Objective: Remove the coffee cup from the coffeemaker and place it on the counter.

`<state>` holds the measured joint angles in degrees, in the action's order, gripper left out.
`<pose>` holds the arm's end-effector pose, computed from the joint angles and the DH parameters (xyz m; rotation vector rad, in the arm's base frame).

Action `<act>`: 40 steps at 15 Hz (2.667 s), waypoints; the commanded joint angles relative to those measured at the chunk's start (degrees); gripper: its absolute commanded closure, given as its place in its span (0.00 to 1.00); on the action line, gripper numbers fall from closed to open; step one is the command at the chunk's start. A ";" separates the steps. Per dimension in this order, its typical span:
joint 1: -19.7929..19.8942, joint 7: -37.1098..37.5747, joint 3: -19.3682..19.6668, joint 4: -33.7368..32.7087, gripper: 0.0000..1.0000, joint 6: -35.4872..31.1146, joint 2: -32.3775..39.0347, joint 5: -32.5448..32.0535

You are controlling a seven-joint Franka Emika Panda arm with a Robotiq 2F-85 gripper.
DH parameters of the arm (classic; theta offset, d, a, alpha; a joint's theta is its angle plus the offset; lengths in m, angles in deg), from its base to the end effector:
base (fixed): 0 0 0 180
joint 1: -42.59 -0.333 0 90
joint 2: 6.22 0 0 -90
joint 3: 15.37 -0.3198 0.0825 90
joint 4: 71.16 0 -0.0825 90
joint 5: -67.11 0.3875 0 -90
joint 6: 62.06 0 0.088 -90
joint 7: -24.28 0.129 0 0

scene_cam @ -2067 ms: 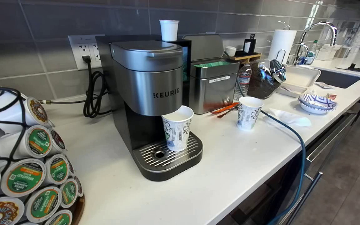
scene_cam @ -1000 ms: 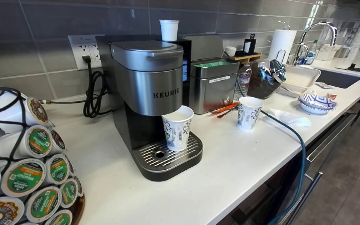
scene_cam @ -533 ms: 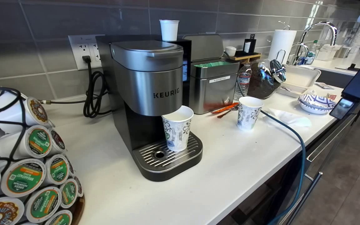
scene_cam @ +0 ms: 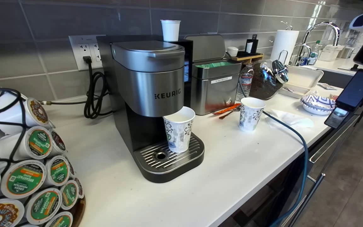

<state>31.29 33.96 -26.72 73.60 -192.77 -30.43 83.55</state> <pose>0.3934 0.1761 0.4182 -2.9409 -0.0700 -0.1882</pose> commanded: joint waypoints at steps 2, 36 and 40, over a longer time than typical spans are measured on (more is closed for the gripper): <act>-3.88 8.32 -3.76 -4.39 0.00 -15.83 10.42 10.30; -12.73 55.90 6.31 -41.11 0.47 -24.34 47.32 -32.02; -13.21 55.41 6.32 -40.78 0.79 -24.72 46.66 -31.17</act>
<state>19.26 88.96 -21.10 32.92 -216.10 16.12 50.93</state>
